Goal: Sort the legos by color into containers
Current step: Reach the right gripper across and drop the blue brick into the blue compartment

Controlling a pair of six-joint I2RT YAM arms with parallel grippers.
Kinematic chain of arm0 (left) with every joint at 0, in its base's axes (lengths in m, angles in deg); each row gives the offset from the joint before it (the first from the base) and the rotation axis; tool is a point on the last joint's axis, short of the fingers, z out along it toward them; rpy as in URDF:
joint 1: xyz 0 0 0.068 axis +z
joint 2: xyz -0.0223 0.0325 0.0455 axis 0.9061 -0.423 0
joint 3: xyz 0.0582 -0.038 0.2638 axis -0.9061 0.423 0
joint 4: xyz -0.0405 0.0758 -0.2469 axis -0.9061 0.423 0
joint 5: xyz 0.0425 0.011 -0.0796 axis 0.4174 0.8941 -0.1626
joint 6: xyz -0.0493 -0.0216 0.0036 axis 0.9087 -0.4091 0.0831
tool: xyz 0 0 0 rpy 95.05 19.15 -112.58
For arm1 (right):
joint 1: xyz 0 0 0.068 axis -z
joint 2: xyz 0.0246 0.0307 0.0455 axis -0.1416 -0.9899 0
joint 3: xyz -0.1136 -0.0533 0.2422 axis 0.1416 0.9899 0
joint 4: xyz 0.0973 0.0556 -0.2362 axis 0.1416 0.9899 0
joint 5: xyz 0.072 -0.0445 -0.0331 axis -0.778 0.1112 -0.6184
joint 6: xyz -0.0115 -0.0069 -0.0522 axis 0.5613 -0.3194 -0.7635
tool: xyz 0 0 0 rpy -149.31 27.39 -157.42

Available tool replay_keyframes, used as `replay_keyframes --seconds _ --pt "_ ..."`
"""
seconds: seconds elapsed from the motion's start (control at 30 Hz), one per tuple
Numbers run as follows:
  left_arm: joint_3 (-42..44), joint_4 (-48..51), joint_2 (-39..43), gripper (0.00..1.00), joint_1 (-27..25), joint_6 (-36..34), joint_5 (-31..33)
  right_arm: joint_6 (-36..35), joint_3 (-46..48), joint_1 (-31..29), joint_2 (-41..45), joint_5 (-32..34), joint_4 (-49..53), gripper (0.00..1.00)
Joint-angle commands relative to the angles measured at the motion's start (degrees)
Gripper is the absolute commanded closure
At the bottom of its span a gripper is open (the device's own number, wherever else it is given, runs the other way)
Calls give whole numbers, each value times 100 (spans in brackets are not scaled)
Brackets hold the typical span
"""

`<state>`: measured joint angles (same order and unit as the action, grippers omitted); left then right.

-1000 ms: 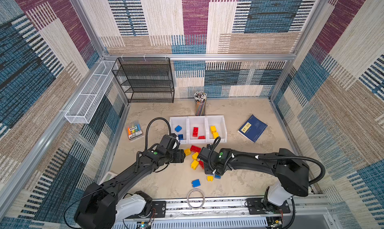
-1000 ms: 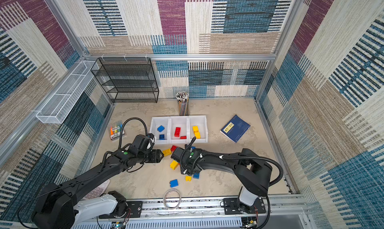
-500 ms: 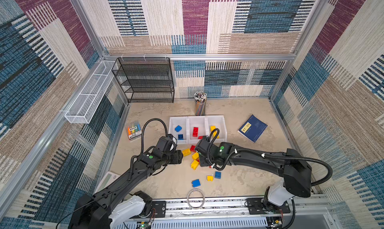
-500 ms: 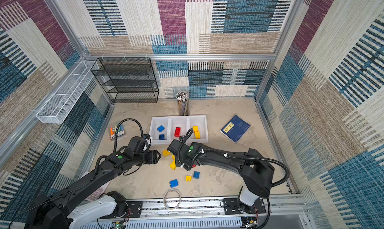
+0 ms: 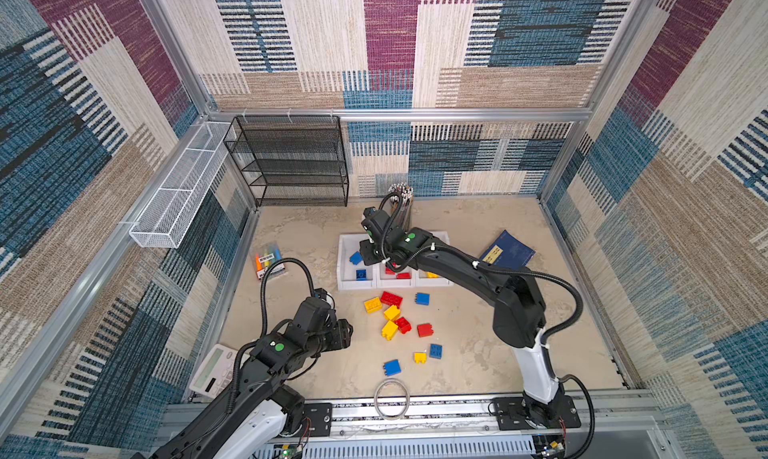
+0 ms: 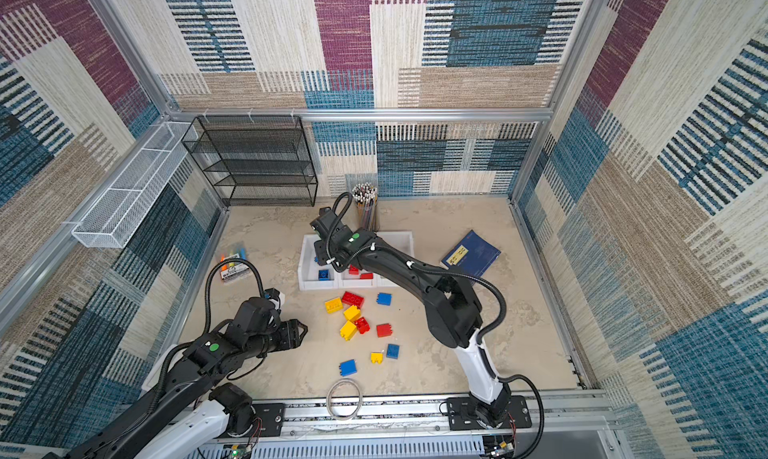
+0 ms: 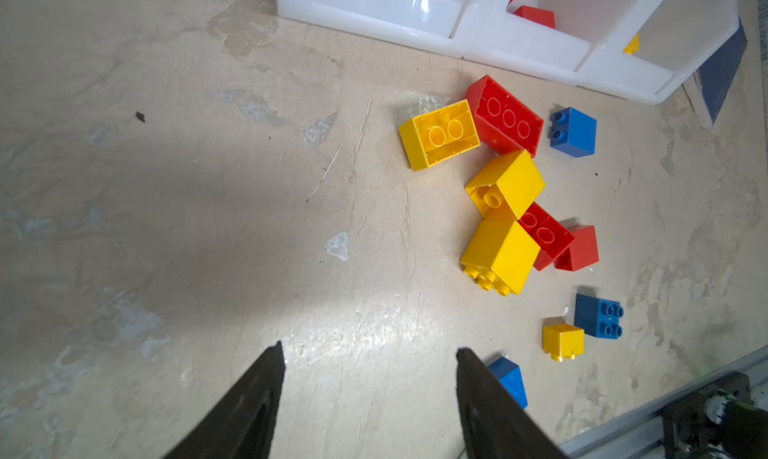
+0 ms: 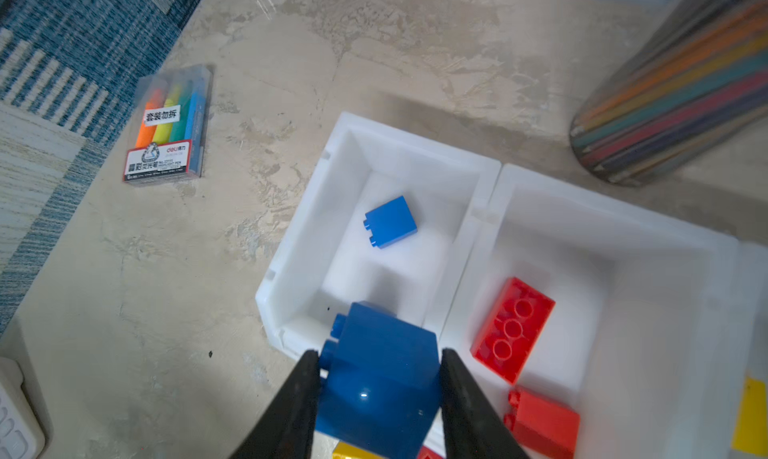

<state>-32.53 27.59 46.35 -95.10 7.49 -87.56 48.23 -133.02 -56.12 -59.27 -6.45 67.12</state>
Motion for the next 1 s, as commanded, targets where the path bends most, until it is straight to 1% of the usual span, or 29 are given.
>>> replay_keyframes --seconds 0.0,0.03,0.1,0.13,0.2,0.27,0.4,0.57,0.67,0.77,0.87,0.97 --pt "45 120 27 32 6 210 -125 -379 -931 51 -641 -254 365 60" --pt "39 123 10 32 -1 220 -145 -406 -1298 68 -891 -267 527 57" --pt "31 121 -27 32 6 222 -156 -409 -1715 83 -1182 -317 733 53" --pt "30 115 -44 32 -1 214 -156 -401 -1832 84 -1262 -352 785 48" --pt "21 115 -87 32 1 213 -164 -388 -1826 81 -1254 -382 773 39" --pt "30 80 -141 32 5 194 -173 -387 -1707 79 -1154 -345 733 34" --pt "21 30 -263 32 6 185 -217 -402 -1391 101 -852 -276 622 31" --pt "-10 10 -365 32 6 161 -301 -369 -1091 103 -468 -212 555 30" --pt "-39 -56 -396 32 -9 109 -358 -329 -707 114 -99 -164 394 30" --pt "-73 -239 -530 32 -41 35 -449 -297 -116 114 362 -69 209 30" --pt "-148 -487 -874 32 -141 -6 -550 -140 891 123 1009 -20 -115 29" --pt "-331 -744 -1372 32 -415 -79 -560 55 1947 148 1692 17 -444 29"
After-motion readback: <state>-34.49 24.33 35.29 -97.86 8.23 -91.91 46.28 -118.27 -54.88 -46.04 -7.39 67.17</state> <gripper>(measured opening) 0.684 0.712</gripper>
